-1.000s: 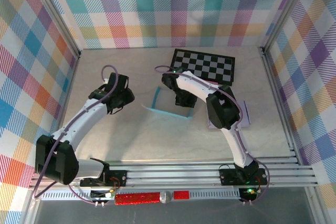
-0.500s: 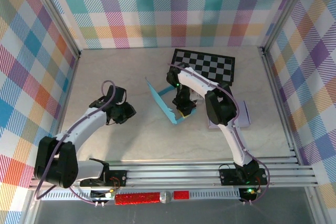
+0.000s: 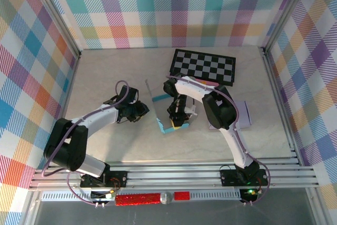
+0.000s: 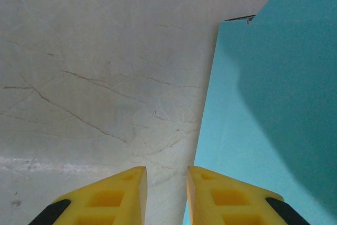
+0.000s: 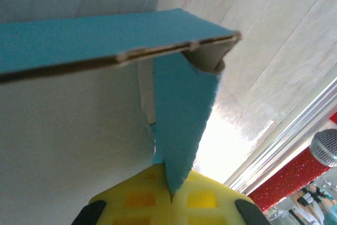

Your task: Fold the paper box

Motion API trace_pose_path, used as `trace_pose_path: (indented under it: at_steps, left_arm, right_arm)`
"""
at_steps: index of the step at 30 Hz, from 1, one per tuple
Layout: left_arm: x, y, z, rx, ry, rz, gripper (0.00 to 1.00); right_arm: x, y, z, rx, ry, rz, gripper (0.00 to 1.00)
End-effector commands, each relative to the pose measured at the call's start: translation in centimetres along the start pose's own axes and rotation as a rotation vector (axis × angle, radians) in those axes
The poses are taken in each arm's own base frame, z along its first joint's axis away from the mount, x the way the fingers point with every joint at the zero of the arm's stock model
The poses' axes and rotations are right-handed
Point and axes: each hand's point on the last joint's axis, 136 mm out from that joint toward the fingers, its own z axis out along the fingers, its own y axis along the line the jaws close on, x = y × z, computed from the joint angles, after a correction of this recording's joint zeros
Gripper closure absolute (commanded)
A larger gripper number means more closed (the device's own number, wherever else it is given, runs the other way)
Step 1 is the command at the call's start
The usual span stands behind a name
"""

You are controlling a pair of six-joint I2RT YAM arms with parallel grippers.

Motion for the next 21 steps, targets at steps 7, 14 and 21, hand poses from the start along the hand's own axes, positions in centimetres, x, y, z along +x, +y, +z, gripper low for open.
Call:
trace_pose_path:
  at_steps: [7, 14, 21]
  left_arm:
    - [-1.3, -0.8, 0.1, 0.020, -0.016, -0.004, 0.75]
    - [-2.3, -1.7, -0.2, 0.030, -0.027, 0.013, 0.75]
    - [-3.4, -3.6, -0.9, 0.088, -0.049, 0.030, 0.74]
  right_arm:
    - [2.3, -0.5, -3.4, -0.172, 0.095, -0.119, 0.40]
    - [0.8, -1.1, -9.7, -0.368, -0.008, -0.273, 0.31]
    - [4.6, 4.0, -18.9, -0.769, -0.318, -1.107, 0.45]
